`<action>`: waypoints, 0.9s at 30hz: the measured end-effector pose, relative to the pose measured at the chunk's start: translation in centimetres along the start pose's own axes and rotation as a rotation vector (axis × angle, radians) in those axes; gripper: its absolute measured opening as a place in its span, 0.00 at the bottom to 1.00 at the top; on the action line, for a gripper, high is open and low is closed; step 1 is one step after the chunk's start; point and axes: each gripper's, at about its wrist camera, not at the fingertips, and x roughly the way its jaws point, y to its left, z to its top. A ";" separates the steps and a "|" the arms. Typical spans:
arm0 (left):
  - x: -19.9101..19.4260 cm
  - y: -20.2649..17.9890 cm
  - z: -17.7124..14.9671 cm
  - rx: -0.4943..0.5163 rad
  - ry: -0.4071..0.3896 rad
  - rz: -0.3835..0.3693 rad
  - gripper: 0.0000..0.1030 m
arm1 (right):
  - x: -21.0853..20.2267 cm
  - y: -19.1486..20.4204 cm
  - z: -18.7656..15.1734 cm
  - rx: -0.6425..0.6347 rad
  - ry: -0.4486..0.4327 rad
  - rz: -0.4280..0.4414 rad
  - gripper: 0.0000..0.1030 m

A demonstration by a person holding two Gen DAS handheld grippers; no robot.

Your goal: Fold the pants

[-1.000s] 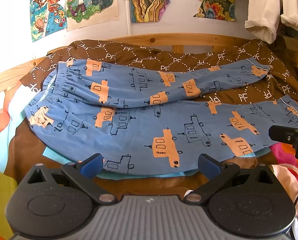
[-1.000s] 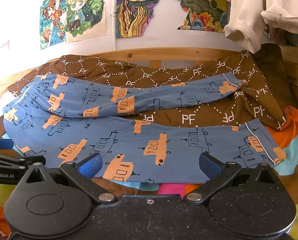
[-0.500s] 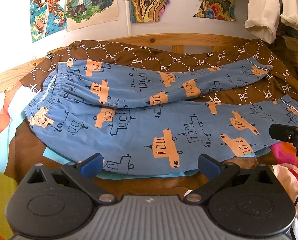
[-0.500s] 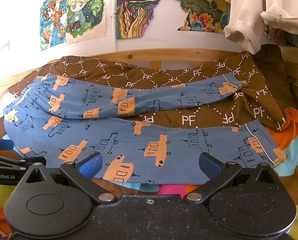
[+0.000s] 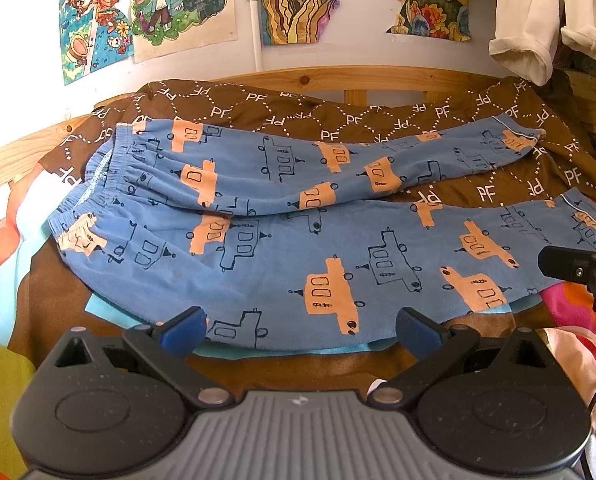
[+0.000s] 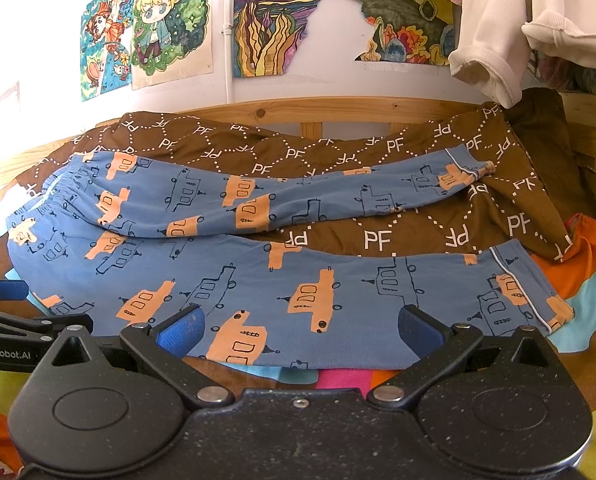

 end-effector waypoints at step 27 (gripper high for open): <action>3.8 2.2 8.1 0.030 -0.069 0.058 1.00 | 1.4 -3.9 3.7 0.047 -0.119 0.123 0.99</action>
